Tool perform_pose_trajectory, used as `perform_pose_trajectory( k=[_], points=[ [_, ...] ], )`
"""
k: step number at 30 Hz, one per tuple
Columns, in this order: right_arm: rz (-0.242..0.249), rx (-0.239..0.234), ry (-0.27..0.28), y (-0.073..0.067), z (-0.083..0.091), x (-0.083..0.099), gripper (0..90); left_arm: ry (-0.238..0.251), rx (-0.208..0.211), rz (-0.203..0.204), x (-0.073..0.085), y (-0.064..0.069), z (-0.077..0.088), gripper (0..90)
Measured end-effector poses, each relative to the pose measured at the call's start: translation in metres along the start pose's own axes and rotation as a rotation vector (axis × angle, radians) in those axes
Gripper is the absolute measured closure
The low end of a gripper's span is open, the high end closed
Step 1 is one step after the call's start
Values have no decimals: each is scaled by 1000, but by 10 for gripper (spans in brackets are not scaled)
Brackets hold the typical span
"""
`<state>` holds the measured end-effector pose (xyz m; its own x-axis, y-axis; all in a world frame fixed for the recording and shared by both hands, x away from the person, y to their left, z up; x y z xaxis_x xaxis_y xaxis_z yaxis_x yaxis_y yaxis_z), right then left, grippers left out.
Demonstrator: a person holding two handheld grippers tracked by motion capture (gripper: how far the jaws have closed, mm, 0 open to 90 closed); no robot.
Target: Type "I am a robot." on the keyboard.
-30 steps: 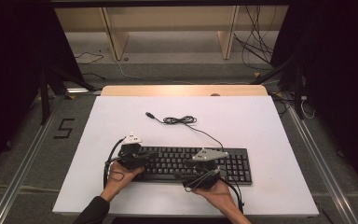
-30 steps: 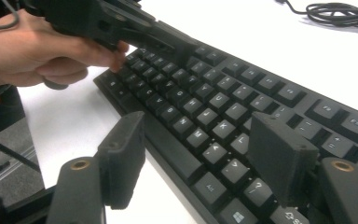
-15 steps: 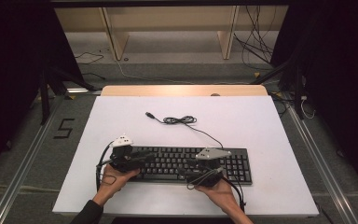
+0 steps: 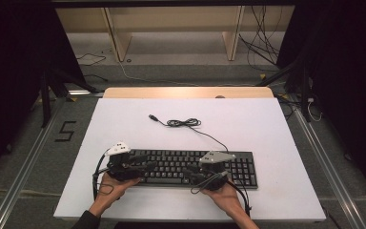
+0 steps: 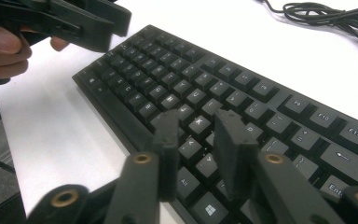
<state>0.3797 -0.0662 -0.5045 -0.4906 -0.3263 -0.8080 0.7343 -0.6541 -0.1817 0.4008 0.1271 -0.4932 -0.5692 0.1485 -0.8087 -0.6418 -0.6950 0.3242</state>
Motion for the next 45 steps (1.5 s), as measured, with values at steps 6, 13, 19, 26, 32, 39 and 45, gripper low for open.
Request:
perform_pose_trajectory(
  k=[6, 13, 19, 26, 32, 39, 45],
  points=[
    [0, 9, -18, 2, -3, 2, 817, 14, 14, -5, 4, 3, 5, 418],
    [4, 17, -51, 3, -9, 6, 875, 26, 14, -9, 8, 5, 10, 388],
    [1, 24, -70, 5, -11, 9, 890, 27, 12, -11, 12, 5, 13, 365],
    [1, 26, -87, 7, -15, 11, 898, 26, 7, -17, 17, 5, 16, 342],
    [0, 25, -93, 7, -16, 12, 900, 32, 5, -18, 18, 6, 18, 326],
    [-1, 27, -94, 7, -17, 12, 900, 30, 1, -21, 20, 6, 20, 313],
    [-2, 30, -94, 8, -17, 12, 900, 33, -1, -19, 21, 7, 22, 308]
  ],
)
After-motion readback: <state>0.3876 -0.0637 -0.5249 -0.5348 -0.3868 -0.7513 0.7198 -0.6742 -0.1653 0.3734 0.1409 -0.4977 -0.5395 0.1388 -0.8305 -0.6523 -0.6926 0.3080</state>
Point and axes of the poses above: each handheld gripper's, and its own axes: z roughly backward along the jaws, x roughly out of its underside, y roughly to its right, the point moved 8 cm from there along -z, roughly forward along the jaws, and after that the axes turned 1 degree about z, right-handed, at the moved point
